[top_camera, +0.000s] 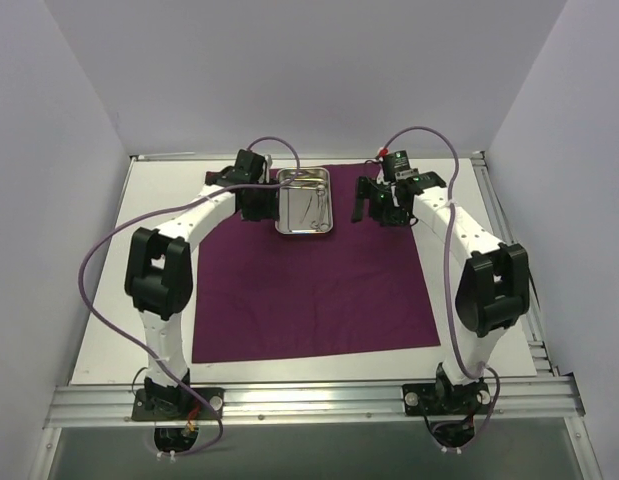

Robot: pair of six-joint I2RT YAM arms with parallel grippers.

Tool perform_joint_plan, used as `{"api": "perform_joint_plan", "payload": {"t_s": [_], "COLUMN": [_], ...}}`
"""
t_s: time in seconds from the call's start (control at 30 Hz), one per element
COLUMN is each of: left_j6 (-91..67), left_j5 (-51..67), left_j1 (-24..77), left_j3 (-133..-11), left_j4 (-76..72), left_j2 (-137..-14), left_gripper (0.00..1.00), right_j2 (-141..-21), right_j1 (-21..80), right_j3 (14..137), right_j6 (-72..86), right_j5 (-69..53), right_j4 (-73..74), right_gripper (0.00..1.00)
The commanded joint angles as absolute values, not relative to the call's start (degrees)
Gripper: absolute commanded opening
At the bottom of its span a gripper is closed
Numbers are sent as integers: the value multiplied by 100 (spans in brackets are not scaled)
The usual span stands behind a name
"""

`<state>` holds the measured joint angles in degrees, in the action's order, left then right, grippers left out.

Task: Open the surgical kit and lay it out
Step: Pick up the container from the surgical kit.

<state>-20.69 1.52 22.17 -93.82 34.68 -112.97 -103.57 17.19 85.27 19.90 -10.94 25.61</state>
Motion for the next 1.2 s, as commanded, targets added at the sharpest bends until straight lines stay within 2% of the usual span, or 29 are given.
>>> {"api": "perform_joint_plan", "payload": {"t_s": [0.0,0.27,0.57,0.63,0.9,0.93,0.97,1.17], "left_j6": [-1899,-1784,-1679,-1661,-1512,-1494,-1451,-1459], "left_j5": [132,-132,-580,-615,-510,-492,-475,-308], "left_j1": [2329,2408,2408,2408,2391,2382,2373,2233], "left_j3": [-10026,-11143,-11707,-11777,-11900,-11987,-12049,-12260], "left_j4": [3094,3646,3946,4025,4060,4087,4148,4236], "left_j2": [-11714,-12726,-13324,-13403,-13588,-13605,-13632,-13229], "left_gripper": [63,63,53,43,24,18,4,2], "right_j2": [-9792,-9466,-9396,-9387,-9413,-9413,-9413,-9448], "right_j1": [1688,1626,1573,1565,1556,1556,1556,1556], "right_j3": [8324,8042,7963,7911,7919,7910,7901,7919], "right_j6": [1960,1907,1846,1846,1863,1872,1881,1907], "right_j5": [-1081,-914,-844,-818,-791,-782,-782,-817], "right_j4": [2856,2962,3059,3067,3076,3076,3076,3032], "right_gripper": [76,77,77,77,77,77,77,78]}}
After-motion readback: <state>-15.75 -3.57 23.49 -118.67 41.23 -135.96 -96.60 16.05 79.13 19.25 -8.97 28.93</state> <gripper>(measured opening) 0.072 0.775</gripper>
